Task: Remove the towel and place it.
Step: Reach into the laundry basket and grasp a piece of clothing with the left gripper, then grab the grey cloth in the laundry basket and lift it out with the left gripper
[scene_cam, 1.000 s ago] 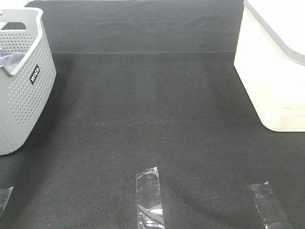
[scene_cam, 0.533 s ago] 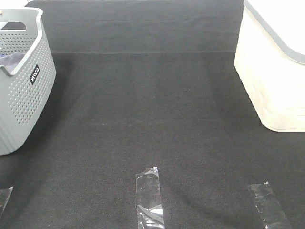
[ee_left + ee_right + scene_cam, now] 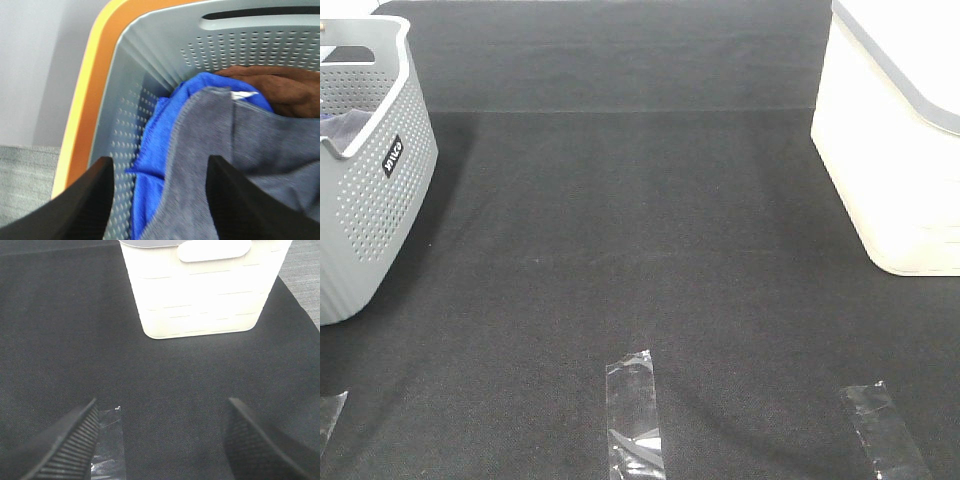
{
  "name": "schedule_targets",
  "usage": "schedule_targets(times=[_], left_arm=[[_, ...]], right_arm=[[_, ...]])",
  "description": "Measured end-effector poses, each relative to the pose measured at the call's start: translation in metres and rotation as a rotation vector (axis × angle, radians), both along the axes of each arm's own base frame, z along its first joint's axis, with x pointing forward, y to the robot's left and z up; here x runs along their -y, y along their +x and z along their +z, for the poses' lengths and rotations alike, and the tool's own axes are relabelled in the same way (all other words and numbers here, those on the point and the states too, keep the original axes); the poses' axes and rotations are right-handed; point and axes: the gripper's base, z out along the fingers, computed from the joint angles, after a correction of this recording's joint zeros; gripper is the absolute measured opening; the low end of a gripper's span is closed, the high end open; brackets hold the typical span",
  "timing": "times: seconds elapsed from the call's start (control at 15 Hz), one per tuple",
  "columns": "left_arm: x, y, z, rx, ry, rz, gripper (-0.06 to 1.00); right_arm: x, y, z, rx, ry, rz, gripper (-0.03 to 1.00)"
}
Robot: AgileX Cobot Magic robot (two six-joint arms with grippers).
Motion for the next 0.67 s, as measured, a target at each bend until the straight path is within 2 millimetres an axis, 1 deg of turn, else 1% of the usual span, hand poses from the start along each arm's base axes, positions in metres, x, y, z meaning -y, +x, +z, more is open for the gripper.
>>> schedule_targets(times=[0.13, 0.4, 0.53, 0.6, 0.67], left_arm=[[-0.003, 0.010, -0.012, 0.026, 0.017, -0.043, 0.54], [-0.002, 0.025, -0.031, 0.085, -0.001, -0.087, 0.54], [-0.002, 0.029, -0.043, 0.068, 0.001, -0.097, 0.54], [-0.003, 0.032, -0.053, 0.050, 0.004, -0.108, 0.54], [-0.003, 0.034, -0.057, 0.052, 0.004, -0.112, 0.54]], right_arm=[[0.000, 0.000, 0.000, 0.000, 0.000, 0.000, 0.66], [0.000, 0.000, 0.000, 0.000, 0.000, 0.000, 0.66], [0.000, 0.000, 0.000, 0.000, 0.000, 0.000, 0.66], [0.000, 0.000, 0.000, 0.000, 0.000, 0.000, 0.66], [0.000, 0.000, 0.000, 0.000, 0.000, 0.000, 0.66]])
